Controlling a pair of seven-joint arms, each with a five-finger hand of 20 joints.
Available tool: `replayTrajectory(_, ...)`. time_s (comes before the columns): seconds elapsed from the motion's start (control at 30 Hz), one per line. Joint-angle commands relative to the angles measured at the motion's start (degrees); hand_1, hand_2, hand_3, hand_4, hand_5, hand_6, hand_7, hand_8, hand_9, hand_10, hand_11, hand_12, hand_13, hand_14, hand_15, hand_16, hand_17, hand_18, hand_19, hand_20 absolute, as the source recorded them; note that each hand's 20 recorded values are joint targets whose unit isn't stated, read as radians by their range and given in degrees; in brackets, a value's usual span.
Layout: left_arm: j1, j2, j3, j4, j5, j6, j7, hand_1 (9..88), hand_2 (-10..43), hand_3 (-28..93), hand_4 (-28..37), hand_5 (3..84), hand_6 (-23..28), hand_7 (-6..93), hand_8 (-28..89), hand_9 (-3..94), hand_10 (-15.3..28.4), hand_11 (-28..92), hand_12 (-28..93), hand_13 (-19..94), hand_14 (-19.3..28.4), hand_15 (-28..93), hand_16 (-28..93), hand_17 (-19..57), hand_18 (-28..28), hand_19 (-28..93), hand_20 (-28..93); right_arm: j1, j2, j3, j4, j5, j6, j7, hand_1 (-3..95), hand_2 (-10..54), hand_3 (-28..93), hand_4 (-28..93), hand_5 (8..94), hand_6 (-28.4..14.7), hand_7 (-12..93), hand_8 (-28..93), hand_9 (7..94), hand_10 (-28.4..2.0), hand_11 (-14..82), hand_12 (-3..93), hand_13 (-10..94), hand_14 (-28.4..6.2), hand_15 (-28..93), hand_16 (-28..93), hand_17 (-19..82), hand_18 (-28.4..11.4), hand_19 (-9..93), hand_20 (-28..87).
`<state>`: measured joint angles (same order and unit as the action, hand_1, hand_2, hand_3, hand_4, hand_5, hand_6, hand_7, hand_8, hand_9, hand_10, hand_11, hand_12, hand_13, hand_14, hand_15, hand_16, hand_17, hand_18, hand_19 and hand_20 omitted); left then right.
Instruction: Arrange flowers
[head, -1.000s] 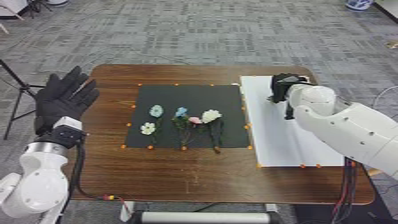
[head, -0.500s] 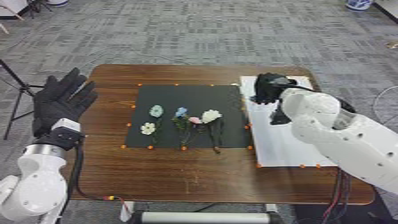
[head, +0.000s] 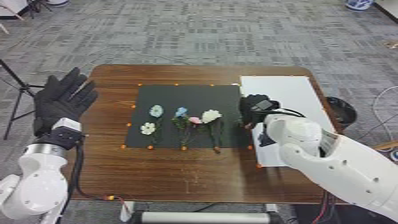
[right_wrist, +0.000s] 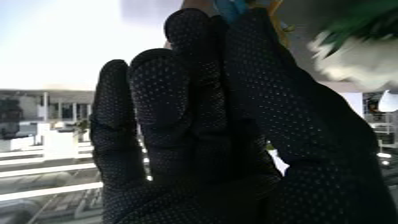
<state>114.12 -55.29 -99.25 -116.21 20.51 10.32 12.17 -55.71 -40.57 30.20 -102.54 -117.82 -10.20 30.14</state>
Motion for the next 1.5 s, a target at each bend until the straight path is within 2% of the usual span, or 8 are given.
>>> replayTrajectory(0.03, 0.5, 0.00, -0.02, 0.12, -0.18, -0.49, 0.62, 27.6, 14.0, 68, -28.3, 38.1, 9.1, 6.2, -7, 26.9, 15.0, 16, 9, 21, 15.5, 20, -3, -7.6, 14.6, 32, 8, -0.2, -0.9, -1.4, -1.8, -1.0, 1.4, 0.4, 56.1, -9.5, 68, -27, 66.6, 0.5, 47, 13, 80.3, -7.4, 16.8, 46.6, 69, -6.7, 60, 41, 28, -20.5, 69, 38)
replayTrajectory(0.3, 1.2, -0.32, -0.59, -0.29, -1.16, -0.23, 0.79, 27.7, 14.3, 67, -28.3, 38.1, 9.1, 6.3, -7, 27.2, 15.0, 16, 9, 21, 15.6, 20, -3, -7.6, 14.6, 32, 8, -1.6, -0.4, -0.8, -3.5, -0.1, 2.6, 0.9, 54.3, -9.5, 67, -26, 65.1, -0.2, 46, 12, 79.1, -8.2, 16.1, 46.2, 69, -7.5, 61, 39, 28, -20.6, 69, 37)
replayTrajectory(0.67, 1.9, -0.89, -1.74, -0.55, -0.47, -0.71, -0.36, 26.6, 14.7, 68, -28.3, 38.1, 9.1, 6.2, -7, 27.1, 15.1, 16, 9, 21, 15.5, 20, -3, -7.6, 14.7, 32, 8, -1.0, -1.7, 0.4, -2.4, -1.5, 1.1, -0.2, 46.1, -9.5, 70, -27, 65.4, -2.0, 25, 2, 73.8, -10.6, 25.8, 35.1, 68, -8.5, 64, 33, 27, -21.2, 70, 35)
replayTrajectory(0.8, 1.8, -0.93, -1.70, -0.49, -0.43, -0.72, -0.34, 26.7, 14.5, 68, -28.3, 38.1, 9.0, 6.1, -7, 27.1, 15.0, 16, 9, 21, 15.6, 20, -3, -7.6, 14.7, 32, 8, -1.8, -1.1, 2.0, -3.9, -1.1, 0.4, -0.2, 42.7, -9.5, 72, -27, 64.8, -1.7, 23, -11, 72.4, -11.7, 30.2, 29.5, 67, -8.9, 64, 33, 27, -21.4, 70, 35)
replayTrajectory(1.13, 2.2, -0.97, -1.74, -0.35, -0.46, -0.71, 0.17, 26.4, 13.9, 68, -28.3, 37.9, 9.0, 5.9, -7, 27.0, 15.1, 16, 10, 21, 15.6, 19, -2, -7.6, 14.7, 32, 8, -8.7, 0.6, 13.1, -9.8, 0.4, -1.3, -0.2, 37.8, -9.5, 72, -28, 60.4, -3.0, 21, -10, 68.1, -12.7, 33.8, 27.0, 65, -9.5, 64, 34, 26, -22.1, 70, 36)
replayTrajectory(1.23, 2.2, -1.43, -1.98, -0.37, 0.34, -0.95, 0.17, 26.2, 13.8, 68, -28.3, 37.9, 9.0, 5.9, -7, 27.0, 15.1, 15, 10, 20, 15.6, 19, -2, -7.6, 14.6, 31, 8, -14.4, 0.4, 21.2, -11.2, 3.9, 3.3, -3.0, 34.5, -9.5, 70, -26, 57.0, -4.1, 18, -10, 64.6, -13.8, 29.4, 25.3, 62, -10.7, 61, 32, 25, -21.9, 68, 35)
replayTrajectory(1.4, 3.1, -3.64, -3.33, -0.10, 4.62, -2.07, -0.45, 25.9, 13.6, 68, -28.3, 37.7, 8.9, 5.3, -7, 27.0, 14.8, 15, 9, 20, 14.3, 16, -3, -7.4, 14.7, 31, 8, -21.7, -2.5, 33.1, -12.7, 12.1, 8.0, -2.2, 26.1, 2.7, 69, -22, 49.6, -5.9, 13, -8, 56.6, -17.0, 17.2, 19.9, 55, -14.0, 49, 23, 24, -20.4, 62, 27)
replayTrajectory(1.5, 4.1, -5.01, -4.55, -0.10, 5.88, -3.36, -0.65, 25.3, 12.9, 68, -28.3, 37.4, 8.6, 4.1, -7, 27.3, 14.3, 14, 9, 20, 13.2, 14, -3, -7.2, 14.5, 30, 8, -27.0, -4.3, 40.0, -12.4, 18.8, 12.9, -8.0, 25.2, 5.3, 69, -21, 49.2, -6.5, 12, -8, 55.6, -17.7, 15.3, 18.6, 54, -14.5, 43, 20, 24, -19.6, 59, 21)
